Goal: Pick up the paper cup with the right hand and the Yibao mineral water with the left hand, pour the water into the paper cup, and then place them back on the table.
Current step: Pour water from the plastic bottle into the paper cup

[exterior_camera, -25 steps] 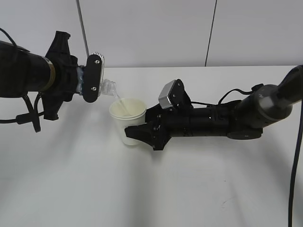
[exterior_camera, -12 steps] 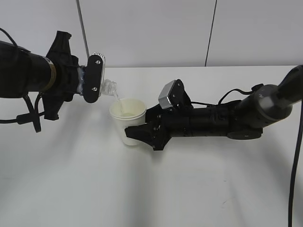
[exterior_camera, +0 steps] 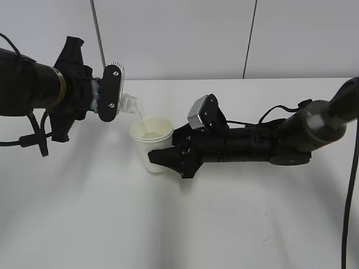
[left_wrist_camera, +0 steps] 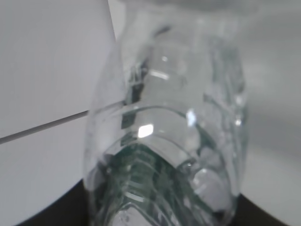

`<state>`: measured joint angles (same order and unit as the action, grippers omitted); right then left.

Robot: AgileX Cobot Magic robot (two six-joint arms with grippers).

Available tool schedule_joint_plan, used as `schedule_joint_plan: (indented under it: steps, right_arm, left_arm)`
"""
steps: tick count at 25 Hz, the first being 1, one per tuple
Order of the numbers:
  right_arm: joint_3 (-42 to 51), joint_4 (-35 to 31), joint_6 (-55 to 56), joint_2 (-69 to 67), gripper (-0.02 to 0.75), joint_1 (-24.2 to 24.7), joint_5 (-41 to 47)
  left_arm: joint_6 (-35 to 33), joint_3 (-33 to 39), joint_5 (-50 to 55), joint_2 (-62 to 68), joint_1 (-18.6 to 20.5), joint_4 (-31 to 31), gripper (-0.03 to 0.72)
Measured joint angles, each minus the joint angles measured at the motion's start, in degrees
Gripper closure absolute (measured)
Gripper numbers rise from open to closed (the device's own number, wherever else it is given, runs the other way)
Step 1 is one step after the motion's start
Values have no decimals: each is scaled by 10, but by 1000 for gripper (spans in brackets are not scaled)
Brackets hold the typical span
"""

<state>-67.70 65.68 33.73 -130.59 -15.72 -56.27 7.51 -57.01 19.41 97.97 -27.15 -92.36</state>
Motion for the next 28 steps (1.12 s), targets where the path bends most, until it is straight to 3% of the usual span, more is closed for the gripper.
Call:
schedule_joint_plan:
  steps: [28]
  right_arm:
    - [0,0,1,0,250,0,2]
  left_arm:
    - [22,0,4,0,-2,-6,375]
